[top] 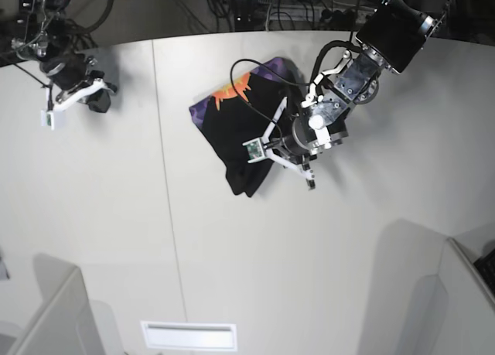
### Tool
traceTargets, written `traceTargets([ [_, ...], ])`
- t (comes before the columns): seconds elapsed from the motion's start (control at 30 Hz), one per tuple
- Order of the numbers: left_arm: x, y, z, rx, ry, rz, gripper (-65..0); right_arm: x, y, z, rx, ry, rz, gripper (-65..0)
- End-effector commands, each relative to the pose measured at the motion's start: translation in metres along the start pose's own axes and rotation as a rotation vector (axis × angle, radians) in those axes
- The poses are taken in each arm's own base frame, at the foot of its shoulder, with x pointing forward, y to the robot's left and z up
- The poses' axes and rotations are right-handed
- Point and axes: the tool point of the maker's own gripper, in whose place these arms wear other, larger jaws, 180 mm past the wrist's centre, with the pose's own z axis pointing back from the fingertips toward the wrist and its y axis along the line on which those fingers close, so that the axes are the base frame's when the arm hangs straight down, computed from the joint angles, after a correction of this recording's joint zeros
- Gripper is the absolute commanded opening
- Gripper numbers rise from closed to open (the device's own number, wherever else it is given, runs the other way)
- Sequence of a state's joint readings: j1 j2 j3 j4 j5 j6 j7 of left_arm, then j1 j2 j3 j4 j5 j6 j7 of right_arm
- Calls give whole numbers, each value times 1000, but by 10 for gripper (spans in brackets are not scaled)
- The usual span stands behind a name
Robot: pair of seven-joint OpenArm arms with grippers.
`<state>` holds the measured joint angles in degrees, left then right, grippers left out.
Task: Fold the T-shirt properly
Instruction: 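Grasp the bundle with the left gripper and rotate it to square it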
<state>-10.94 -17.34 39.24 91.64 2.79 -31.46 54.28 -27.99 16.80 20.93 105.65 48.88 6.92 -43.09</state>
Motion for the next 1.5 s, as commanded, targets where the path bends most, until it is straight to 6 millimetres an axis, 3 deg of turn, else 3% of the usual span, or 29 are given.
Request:
traceTargets([
  [0.0, 1, -17, -3, -64, 6, -40, -650, 9, 1, 4, 9, -31, 19, -650],
  [0.13, 16, -15, -2, -60, -10, -119, -650, 4, 1, 5, 8, -20, 10, -650],
  [0.43, 49, -14, 0, -51, -36, -330, -650, -12, 20, -4, 48, -32, -87, -650],
  [0.63, 55, -13, 2, -77, -27, -484, -650, -18, 30, -8, 68, -37, -133, -650],
  [0.8, 57, -7, 4, -68, -24, -505, -650, -20, 31, -8, 70, -36, -139, -650],
  [0.93, 69, -16, 4, -97, -111, -502, -650, -20, 31, -8, 69, -36, -140, -650],
  [1.13, 50, -17, -11, -130, -60, -472, -650, -19, 31, -8, 69, -37, -140, -650],
  [1.47, 48, -12, -11, -122, -52, -468, -650, -15, 32, -9, 73, -45, -138, -650],
])
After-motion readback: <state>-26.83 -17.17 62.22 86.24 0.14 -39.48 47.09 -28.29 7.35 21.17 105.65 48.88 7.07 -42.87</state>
